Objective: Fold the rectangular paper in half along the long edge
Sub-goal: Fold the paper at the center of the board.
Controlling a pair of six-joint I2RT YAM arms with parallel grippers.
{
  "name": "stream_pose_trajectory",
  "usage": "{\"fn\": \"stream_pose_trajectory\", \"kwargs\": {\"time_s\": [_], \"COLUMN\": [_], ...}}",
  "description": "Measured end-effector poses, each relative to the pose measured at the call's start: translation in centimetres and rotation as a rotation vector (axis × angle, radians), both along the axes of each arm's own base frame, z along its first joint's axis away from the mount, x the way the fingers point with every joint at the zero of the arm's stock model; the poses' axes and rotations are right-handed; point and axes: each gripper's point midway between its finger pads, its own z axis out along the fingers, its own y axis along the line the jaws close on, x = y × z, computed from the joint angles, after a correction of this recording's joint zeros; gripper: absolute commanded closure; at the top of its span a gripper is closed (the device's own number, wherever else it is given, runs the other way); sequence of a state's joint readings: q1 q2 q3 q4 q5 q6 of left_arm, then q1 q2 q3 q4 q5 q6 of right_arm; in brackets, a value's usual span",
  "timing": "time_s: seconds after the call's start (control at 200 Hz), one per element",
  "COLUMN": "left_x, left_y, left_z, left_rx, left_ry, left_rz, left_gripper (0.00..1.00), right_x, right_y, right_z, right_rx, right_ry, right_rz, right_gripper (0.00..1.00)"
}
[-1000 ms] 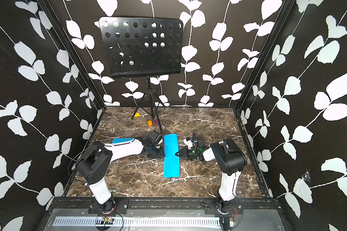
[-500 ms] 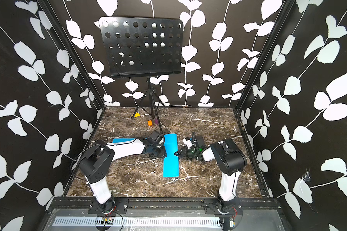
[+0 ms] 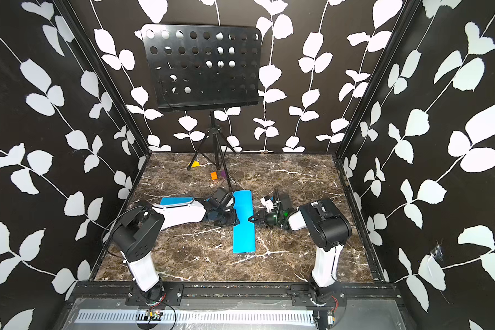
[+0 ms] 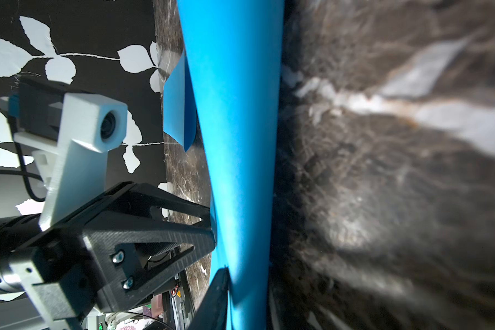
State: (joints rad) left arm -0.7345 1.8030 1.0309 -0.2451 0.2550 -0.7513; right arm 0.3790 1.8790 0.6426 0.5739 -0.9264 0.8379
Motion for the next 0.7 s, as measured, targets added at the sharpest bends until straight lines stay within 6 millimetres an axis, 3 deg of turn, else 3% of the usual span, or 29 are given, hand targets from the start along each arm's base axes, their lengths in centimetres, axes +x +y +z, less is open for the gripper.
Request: {"fn": "stream_pose_trajectory", "kwargs": {"time_s": [0.43,0.7], "left_x": [0.01,-0.13], "left_y": [0.21,0.45], "left_z": [-0.19,-0.33], "left_rx": [0.008,0.018], "left_ry": [0.001,0.007], "left_rz": [0.011,0.013], "left_gripper": [1.00,1.00], "right_x": [0.09,0.15], "right_y": [0.02,0.05], "right_z": [-0.01,-0.03], "right_rx": [0.000,0.003], "right_ry": [0.001,-0.002], "right_rz": [-0.005,-0.005], "right_gripper": [0.76,0.75]}}
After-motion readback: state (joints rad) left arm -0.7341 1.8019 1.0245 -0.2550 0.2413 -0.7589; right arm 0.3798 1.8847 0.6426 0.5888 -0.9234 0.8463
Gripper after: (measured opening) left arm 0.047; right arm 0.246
